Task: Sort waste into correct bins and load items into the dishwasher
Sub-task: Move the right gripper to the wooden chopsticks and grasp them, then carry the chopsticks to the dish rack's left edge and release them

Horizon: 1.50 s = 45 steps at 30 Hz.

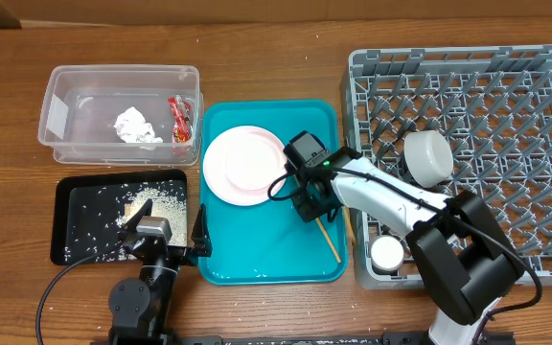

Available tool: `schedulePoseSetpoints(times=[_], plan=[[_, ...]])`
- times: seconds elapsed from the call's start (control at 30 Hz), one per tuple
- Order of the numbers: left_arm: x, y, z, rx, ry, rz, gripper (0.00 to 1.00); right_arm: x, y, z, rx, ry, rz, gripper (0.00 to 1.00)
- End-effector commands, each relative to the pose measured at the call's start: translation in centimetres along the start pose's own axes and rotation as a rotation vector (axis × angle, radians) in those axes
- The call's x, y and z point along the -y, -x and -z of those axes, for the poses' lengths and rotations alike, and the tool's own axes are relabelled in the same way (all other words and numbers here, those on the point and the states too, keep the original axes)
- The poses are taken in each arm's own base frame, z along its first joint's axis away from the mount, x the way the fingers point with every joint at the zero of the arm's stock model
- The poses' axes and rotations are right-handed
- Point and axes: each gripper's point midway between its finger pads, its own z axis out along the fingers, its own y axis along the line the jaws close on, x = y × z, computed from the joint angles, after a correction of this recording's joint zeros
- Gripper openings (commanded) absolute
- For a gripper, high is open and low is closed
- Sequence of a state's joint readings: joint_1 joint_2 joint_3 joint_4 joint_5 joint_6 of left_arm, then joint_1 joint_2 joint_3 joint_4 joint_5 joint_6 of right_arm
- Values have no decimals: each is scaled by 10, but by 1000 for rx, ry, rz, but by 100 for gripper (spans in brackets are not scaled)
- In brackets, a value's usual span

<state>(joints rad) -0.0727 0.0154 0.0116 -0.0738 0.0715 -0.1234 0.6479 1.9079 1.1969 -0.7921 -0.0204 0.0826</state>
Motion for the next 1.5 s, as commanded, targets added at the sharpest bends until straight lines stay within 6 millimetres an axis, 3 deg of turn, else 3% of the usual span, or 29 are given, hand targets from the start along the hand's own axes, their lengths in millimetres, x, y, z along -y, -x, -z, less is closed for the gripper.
schedulePoseSetpoints(times=[0.0,0.1,0.23,0.43,0.57,0.73,0.97,1.1,1.2,1.27,1.4,1.47], plan=[[3,0,0,6,-13,-5,100,0,-5,-4,-52,-3,-16,4],[3,0,0,6,-13,-5,100,-2,13,23,-2,3,-50,4],[3,0,0,6,-13,-5,100,-2,48,74,124,-6,-106,4],[3,0,0,6,-13,-5,100,27,76,141,231,-57,-225,4],[3,0,0,6,-13,-5,100,67,84,165,272,-114,-306,4],[3,0,0,6,-13,-5,100,119,80,167,271,-159,-374,4],[3,0,0,6,-13,-5,100,140,59,144,189,-135,-347,4],[3,0,0,6,-13,-5,100,128,49,127,140,-90,-314,7],[3,0,0,6,-13,-5,100,122,47,125,130,-93,-306,34],[3,0,0,6,-13,-5,100,117,49,128,143,-90,-300,45],[3,0,0,6,-13,-5,100,101,53,133,164,-67,-285,48],[3,0,0,6,-13,-5,100,79,58,133,171,0,-253,47]])
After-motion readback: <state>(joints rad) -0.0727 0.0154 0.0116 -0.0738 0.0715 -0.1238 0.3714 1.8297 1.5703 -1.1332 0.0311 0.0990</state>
